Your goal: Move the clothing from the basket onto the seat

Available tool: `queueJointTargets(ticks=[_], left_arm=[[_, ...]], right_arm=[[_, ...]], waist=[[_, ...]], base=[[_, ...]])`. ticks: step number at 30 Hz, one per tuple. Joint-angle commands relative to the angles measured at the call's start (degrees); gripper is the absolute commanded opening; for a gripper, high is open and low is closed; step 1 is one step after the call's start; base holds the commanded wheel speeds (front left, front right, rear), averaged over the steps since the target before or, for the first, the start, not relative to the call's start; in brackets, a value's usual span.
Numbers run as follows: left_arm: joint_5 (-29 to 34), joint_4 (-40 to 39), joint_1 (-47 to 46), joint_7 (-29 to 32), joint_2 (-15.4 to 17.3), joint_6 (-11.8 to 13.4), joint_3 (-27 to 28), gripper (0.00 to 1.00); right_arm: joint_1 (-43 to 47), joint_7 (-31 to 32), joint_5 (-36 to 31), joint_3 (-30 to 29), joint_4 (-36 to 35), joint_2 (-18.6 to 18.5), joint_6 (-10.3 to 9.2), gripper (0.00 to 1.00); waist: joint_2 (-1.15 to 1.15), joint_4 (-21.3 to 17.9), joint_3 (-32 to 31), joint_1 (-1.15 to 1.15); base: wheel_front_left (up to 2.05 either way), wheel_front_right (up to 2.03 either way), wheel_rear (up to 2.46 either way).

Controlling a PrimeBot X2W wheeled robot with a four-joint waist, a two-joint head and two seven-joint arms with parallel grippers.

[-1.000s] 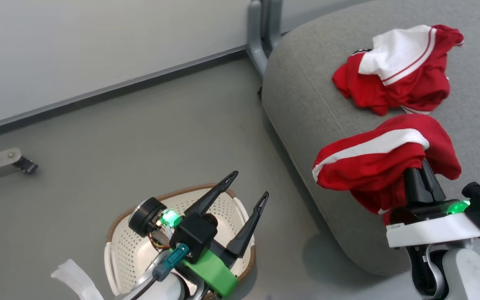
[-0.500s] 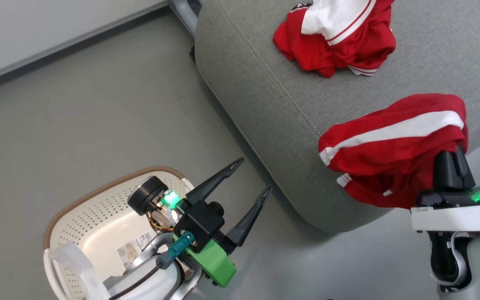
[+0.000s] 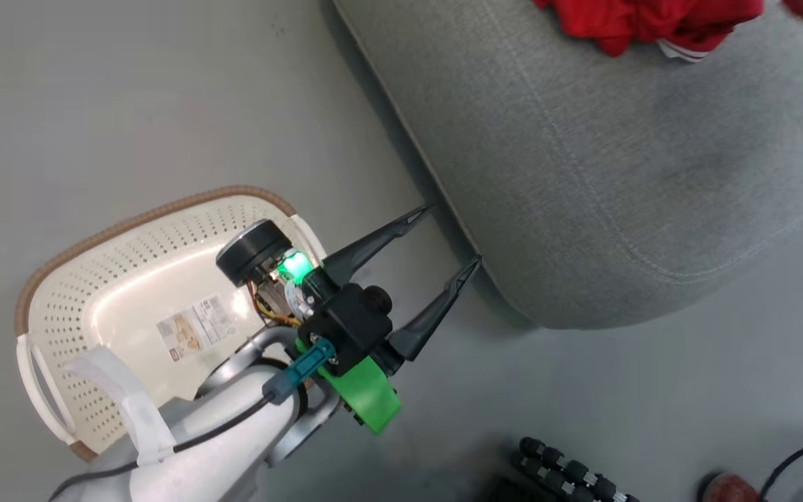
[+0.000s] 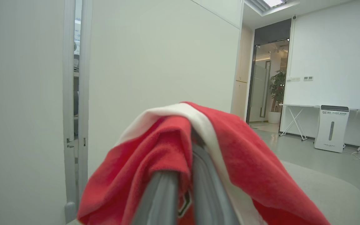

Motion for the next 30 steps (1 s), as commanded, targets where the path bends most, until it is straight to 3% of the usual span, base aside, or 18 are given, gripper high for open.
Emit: queueJointTargets(ticks=[1,9,16,17,18,20,24,30], left_arm=[[0.8,0.1,-2.2,-0.1,0.5,-0.5,0.1,1.00],[1.7,0.9,-7.4,-2.3,-2.0,-2.6,-0.1,1.00],[1.4,3.1,-9.6,-5.9,-3.9,-3.4,-0.1,1.00],[1.0,3.3,-9.6,-6.6,-4.3,-3.1,0.3,1.00],[0.9,3.6,-9.7,-7.0,-4.5,-2.9,0.6,1.00],[0.0,4.1,-9.3,-8.2,-5.0,-2.5,1.6,1.00],[-0.3,4.8,-8.8,-9.4,-5.1,-2.1,3.1,1.00],[0.2,6.0,-7.0,-10.1,-5.8,-1.0,5.1,1.00]], right_arm=[[-3.5,0.0,-1.0,-1.5,0.3,-1.3,-0.06,0.00],[-17.5,0.0,-5.6,-5.6,9.9,-10.4,-0.06,0.00],[-20.8,0.0,-7.3,-4.5,22.6,-13.9,-0.07,0.00],[-21.1,0.0,-6.8,-4.9,24.5,-13.8,-0.06,0.15],[-21.2,0.0,-6.8,-5.5,25.7,-13.8,-0.06,0.40],[-20.9,0.0,-7.5,-6.4,28.6,-13.3,-0.06,1.00],[-19.5,0.0,-8.1,-7.8,30.7,-12.1,-0.06,1.00],[-13.5,0.0,-8.5,-8.4,24.0,-9.1,-0.06,1.00]], waist=[[0.00,6.3,9.4,0.00],[0.00,12.2,16.1,0.00],[0.00,16.7,17.8,0.00],[0.00,17.2,17.9,0.00],[0.00,17.6,18.0,0.00],[0.00,18.2,18.0,0.00],[0.00,18.7,17.6,0.00],[0.00,19.0,14.1,0.00]], base=[[0.00,0.00,0.00],[0.00,0.00,0.00],[0.00,0.00,0.00],[0.00,0.00,0.00],[0.00,0.00,0.00],[0.00,0.00,0.00],[0.00,0.00,0.00],[0.00,0.00,0.00]])
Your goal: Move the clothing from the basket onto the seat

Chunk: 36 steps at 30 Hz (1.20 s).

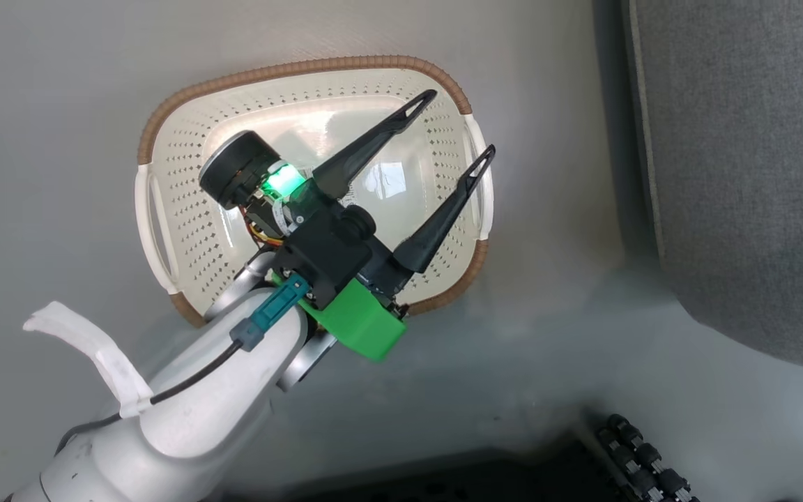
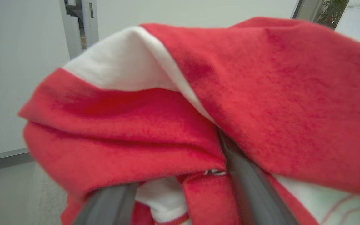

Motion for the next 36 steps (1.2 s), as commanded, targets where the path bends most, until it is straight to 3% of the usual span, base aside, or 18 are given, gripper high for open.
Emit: queueJointTargets(ticks=[1,8,17,27,36], left_arm=[[0.2,0.3,1.3,-0.5,-0.2,0.3,0.5,1.00],[0.7,-0.6,7.5,-0.4,-2.1,2.4,7.0,1.00],[2.1,-0.7,20.2,-0.4,-5.7,3.6,18.6,1.00],[5.1,0.1,35.2,-0.4,-9.9,1.3,31.9,1.00],[8.5,-3.2,47.1,-0.4,-13.0,-0.8,42.1,1.00]], right_arm=[[2.4,0.0,-0.1,0.3,-1.8,0.4,-0.06,1.00],[14.3,0.0,-0.4,4.7,-11.1,4.2,-0.06,1.00],[26.8,0.0,-1.7,17.1,-11.9,6.7,-0.06,1.00],[37.8,0.0,0.0,30.7,-11.0,8.0,-0.06,1.00],[45.7,0.0,1.8,35.3,-11.9,8.9,-0.06,1.00]], waist=[[0.00,-0.1,-2.7,-0.01],[0.00,0.5,-11.4,-0.01],[0.00,3.9,-24.8,-0.01],[0.00,8.6,-37.9,-0.01],[0.00,9.4,-46.1,-0.01]], base=[[0.00,0.00,0.00],[0.00,0.00,0.00],[0.00,0.00,0.00],[0.00,0.00,0.00],[0.00,0.00,0.00]])
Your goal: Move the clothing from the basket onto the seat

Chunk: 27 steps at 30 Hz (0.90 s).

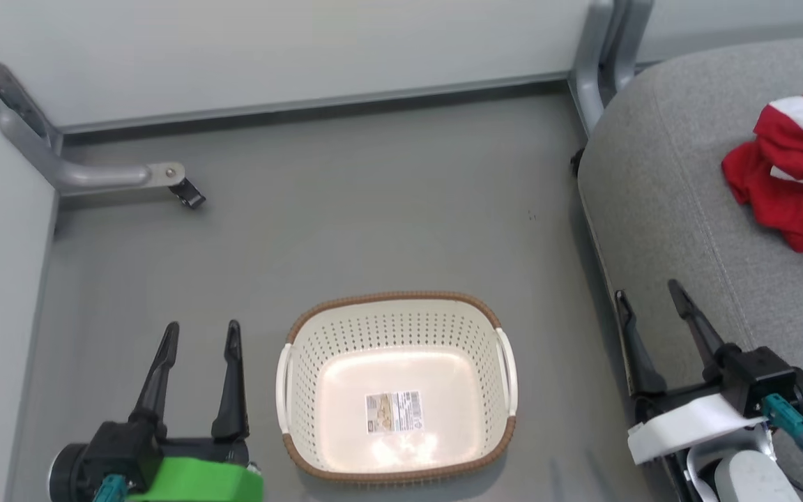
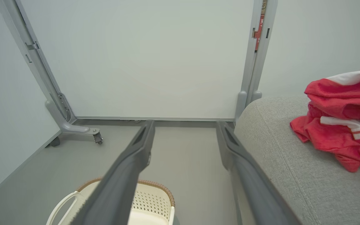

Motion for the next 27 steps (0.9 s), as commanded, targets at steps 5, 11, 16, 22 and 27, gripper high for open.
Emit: queueJointTargets(ticks=[5,11,16,22,27], left_arm=[[1.4,-2.4,6.0,0.0,-0.8,-2.0,2.5,1.00],[2.5,-2.4,10.8,0.0,-1.1,-2.5,3.6,1.00],[2.7,-2.0,12.9,0.0,-1.1,-1.7,3.7,1.00],[4.2,-1.3,13.7,0.0,-1.1,-1.8,3.3,1.00],[4.8,-0.9,13.5,0.0,-1.1,-2.1,2.7,1.00]], right_arm=[[4.5,0.0,0.1,0.5,-0.7,0.1,-0.06,1.00],[8.9,0.0,1.6,1.3,-0.2,0.2,-0.06,1.00],[10.6,0.0,2.0,1.8,0.3,0.2,-0.06,1.00],[10.8,0.0,1.9,2.0,0.8,0.2,-0.06,1.00],[11.1,0.0,1.6,2.0,1.0,0.2,-0.06,1.00]], waist=[[0.00,2.0,-8.9,0.00],[0.00,0.7,-12.1,0.00],[0.00,-0.2,-13.6,0.00],[0.00,-0.6,-14.2,0.00],[0.00,-0.4,-14.5,0.00]], base=[[0.00,0.00,0.00],[0.00,0.00,0.00],[0.00,0.00,0.00],[0.00,0.00,0.00],[0.00,0.00,0.00]])
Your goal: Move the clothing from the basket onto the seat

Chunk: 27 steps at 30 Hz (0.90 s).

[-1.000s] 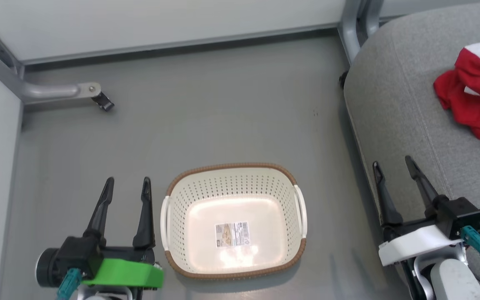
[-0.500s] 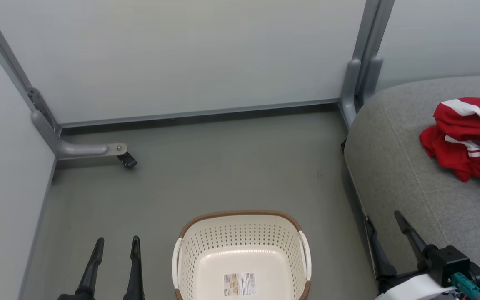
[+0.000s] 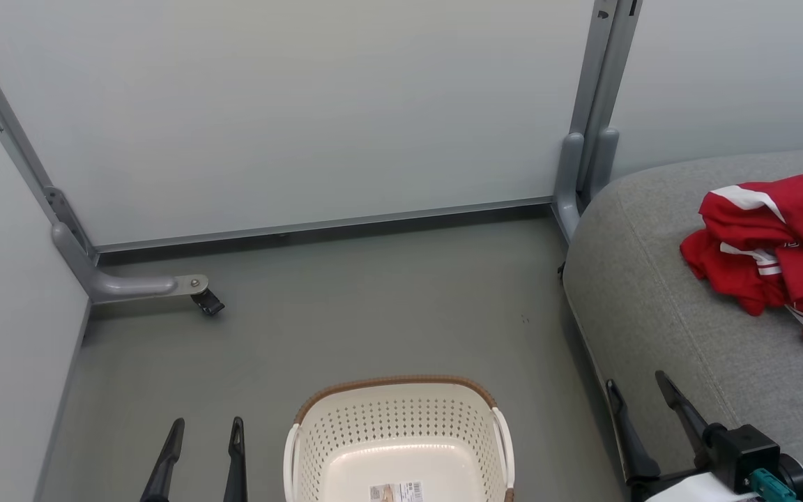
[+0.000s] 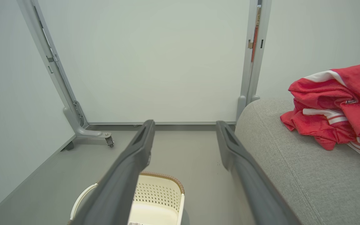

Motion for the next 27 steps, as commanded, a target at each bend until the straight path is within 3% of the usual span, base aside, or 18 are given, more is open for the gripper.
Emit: queueJointTargets(ticks=[1,5,27], left_arm=[[0.1,0.0,0.0,0.0,0.0,0.0,0.0,0.00],[0.0,2.0,0.0,0.0,0.0,0.0,-0.1,0.00],[-24.8,5.2,-6.0,4.8,1.2,-0.8,1.4,0.00]], right_arm=[[0.0,0.0,0.0,0.0,0.0,0.0,0.00,0.00],[0.5,0.0,0.1,0.1,1.8,0.3,0.00,0.00],[-3.3,5.2,24.2,-1.6,3.2,-0.6,-0.01,0.00]], waist=[[0.00,0.0,0.0,0.01],[0.00,0.1,0.0,0.01],[0.00,-0.1,1.1,0.01]], base=[[0.00,0.00,0.00],[0.00,0.00,0.00],[0.00,0.00,0.00]])
